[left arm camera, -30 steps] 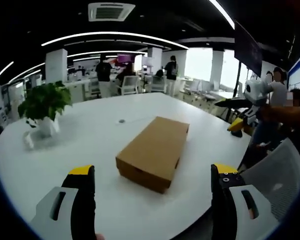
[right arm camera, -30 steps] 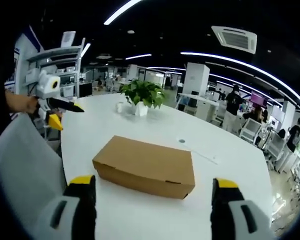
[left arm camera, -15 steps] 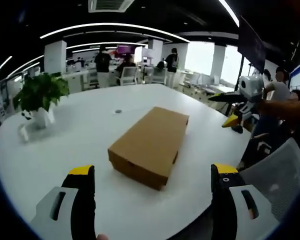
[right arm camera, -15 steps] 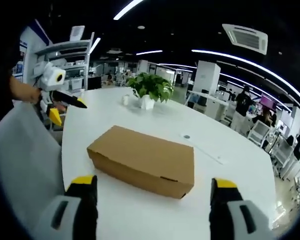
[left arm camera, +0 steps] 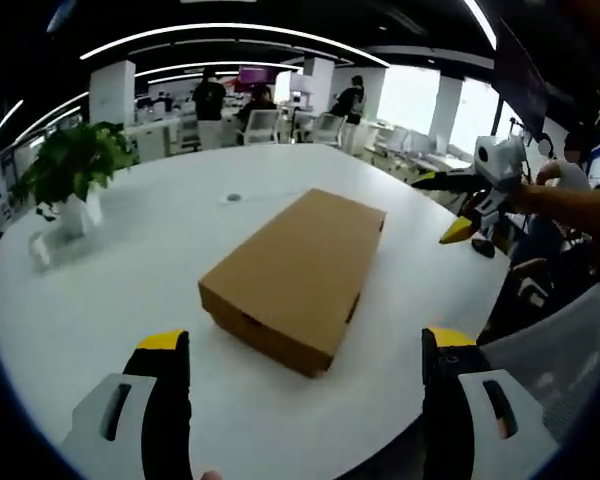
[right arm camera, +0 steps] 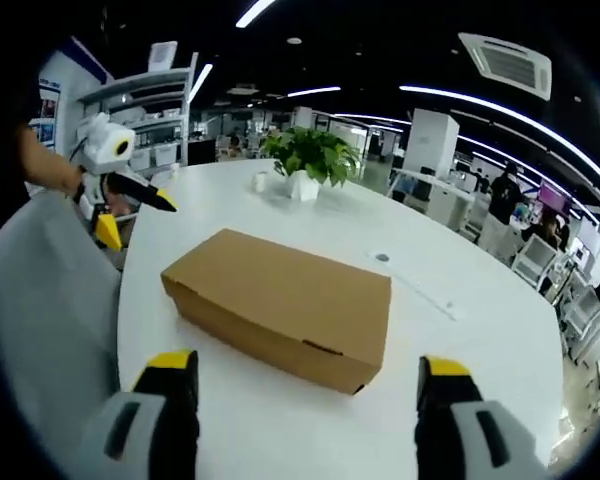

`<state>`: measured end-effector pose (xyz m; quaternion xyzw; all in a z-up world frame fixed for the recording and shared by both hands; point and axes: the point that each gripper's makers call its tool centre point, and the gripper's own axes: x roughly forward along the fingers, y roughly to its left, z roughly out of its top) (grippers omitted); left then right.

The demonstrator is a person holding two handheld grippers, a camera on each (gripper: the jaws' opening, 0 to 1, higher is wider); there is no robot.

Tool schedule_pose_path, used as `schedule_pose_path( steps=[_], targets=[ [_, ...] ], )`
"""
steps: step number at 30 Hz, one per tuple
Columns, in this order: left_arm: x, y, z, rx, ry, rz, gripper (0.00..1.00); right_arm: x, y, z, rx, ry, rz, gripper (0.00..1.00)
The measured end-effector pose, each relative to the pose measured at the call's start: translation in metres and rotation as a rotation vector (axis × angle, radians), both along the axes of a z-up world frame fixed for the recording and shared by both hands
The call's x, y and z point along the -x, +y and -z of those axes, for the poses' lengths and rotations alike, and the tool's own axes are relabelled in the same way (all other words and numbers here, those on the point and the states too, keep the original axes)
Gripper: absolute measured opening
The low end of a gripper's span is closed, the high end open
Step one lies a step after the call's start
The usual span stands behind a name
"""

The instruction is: Operate the shoe box by opening the lid, removing the specified soft item, and placing it in the target area until the item is outside and the box remains undamaged.

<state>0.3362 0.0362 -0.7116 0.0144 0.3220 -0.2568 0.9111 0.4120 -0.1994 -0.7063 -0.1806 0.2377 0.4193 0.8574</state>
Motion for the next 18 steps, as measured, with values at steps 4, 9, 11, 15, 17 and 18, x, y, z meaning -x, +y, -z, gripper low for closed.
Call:
schedule_pose_path(
  steps=[4,9,11,15,17,18],
  targets=[
    [-0.004,-0.003,0.012,0.006,0.035,-0.013,0.99,-0.008,-0.001,0.005,0.004,0.007,-0.01,0.88],
    [-0.004,-0.012,0.033,0.005,0.087,-0.024,0.99,-0.016,-0.001,0.014,0.022,0.028,-0.031,0.86],
    [-0.005,-0.013,0.038,0.002,0.091,-0.033,0.99,-0.019,0.0,0.018,0.027,0.036,-0.034,0.84],
    [-0.009,-0.015,0.044,0.003,0.098,-0.054,0.99,-0.023,0.0,0.028,0.036,0.057,-0.042,0.8],
    [-0.012,-0.016,0.046,0.011,0.098,-0.061,0.98,-0.026,0.0,0.033,0.038,0.071,-0.041,0.78],
    [-0.014,-0.017,0.046,0.014,0.091,-0.067,0.97,-0.027,0.001,0.035,0.034,0.077,-0.041,0.77]
  ],
)
